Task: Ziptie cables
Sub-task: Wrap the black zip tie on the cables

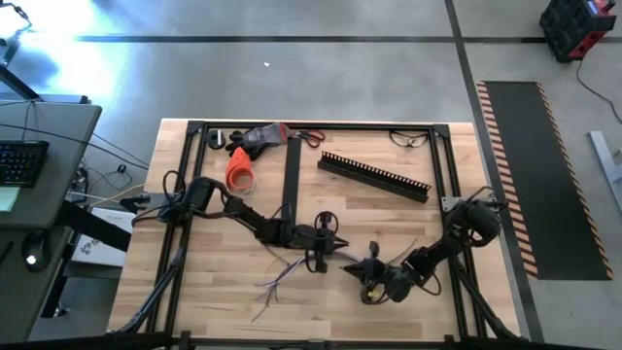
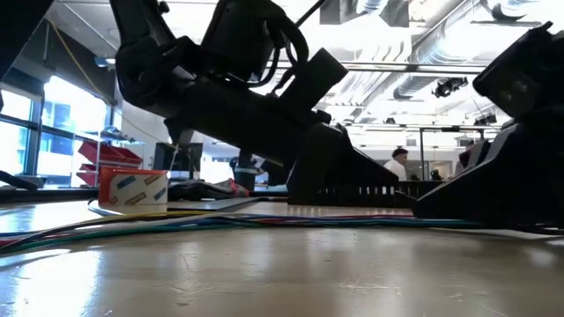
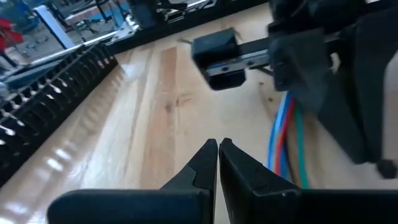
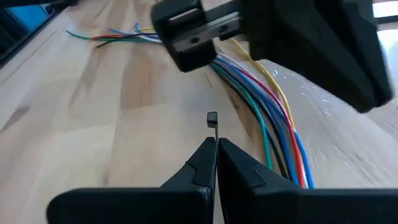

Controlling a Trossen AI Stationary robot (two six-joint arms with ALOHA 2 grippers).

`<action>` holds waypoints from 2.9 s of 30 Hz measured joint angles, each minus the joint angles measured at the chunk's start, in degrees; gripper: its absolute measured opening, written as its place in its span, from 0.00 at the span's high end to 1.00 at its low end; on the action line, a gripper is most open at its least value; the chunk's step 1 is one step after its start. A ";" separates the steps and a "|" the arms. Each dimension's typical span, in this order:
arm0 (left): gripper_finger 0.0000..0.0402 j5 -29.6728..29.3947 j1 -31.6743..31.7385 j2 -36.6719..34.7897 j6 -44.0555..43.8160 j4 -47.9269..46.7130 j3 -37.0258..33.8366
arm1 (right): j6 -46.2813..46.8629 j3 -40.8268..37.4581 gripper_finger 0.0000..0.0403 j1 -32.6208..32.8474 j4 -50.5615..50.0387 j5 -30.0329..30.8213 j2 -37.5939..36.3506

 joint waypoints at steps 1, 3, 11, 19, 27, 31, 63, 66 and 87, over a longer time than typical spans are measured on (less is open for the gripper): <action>1.00 -0.43 0.14 0.00 0.59 0.10 0.00 | -0.20 0.00 1.00 0.07 -0.05 0.65 0.02; 1.00 -2.15 0.12 -0.32 1.66 -0.54 0.00 | -0.22 0.00 1.00 0.06 0.34 1.57 0.00; 1.00 -9.66 -2.80 -9.73 5.41 -13.71 0.02 | -9.42 0.02 1.00 3.05 14.91 10.55 -0.03; 1.00 -12.80 -7.60 -16.33 1.70 -23.25 0.08 | -12.17 0.45 1.00 5.14 20.84 13.54 0.70; 1.00 -14.93 -16.35 -16.33 -1.68 -23.07 0.07 | -20.30 10.35 1.00 2.55 26.76 0.02 7.86; 1.00 -17.19 -22.28 -16.36 -1.05 -18.22 0.02 | -28.15 16.16 1.00 2.39 29.20 -3.35 9.20; 0.77 -2.01 -24.81 -3.32 3.44 11.10 1.79 | -40.97 20.50 1.00 7.59 39.03 -11.70 9.38; 0.70 -2.17 -24.47 -2.73 3.61 14.42 2.51 | -41.25 20.71 1.00 7.59 39.05 -11.65 9.38; 0.67 0.28 -22.37 2.39 4.04 19.80 8.03 | -46.74 23.36 1.00 7.46 39.13 -7.20 9.38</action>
